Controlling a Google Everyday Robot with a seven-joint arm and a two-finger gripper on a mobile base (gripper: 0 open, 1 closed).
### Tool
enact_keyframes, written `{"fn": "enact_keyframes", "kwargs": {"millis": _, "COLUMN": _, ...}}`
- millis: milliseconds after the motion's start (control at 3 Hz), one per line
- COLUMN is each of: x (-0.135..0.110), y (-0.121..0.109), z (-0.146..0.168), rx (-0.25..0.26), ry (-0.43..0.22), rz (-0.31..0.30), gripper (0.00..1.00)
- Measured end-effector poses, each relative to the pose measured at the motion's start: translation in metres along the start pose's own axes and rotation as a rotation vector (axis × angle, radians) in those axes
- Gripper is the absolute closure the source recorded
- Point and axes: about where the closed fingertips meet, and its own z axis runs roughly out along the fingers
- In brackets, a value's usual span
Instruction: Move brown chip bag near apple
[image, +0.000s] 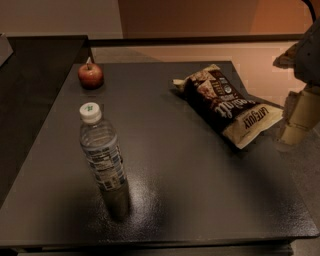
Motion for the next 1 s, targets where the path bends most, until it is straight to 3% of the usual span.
{"fn": "enact_keyframes", "kwargs": {"millis": 333, "x": -0.001, "y": -0.001, "z": 0.000, "rx": 0.002, "ry": -0.005, "rz": 0.002, "gripper": 0.00}}
{"fn": "enact_keyframes", "kwargs": {"millis": 1000, "x": -0.024, "y": -0.039, "z": 0.039, "rx": 0.005, "ry": -0.108, "rz": 0.065, "gripper": 0.00}}
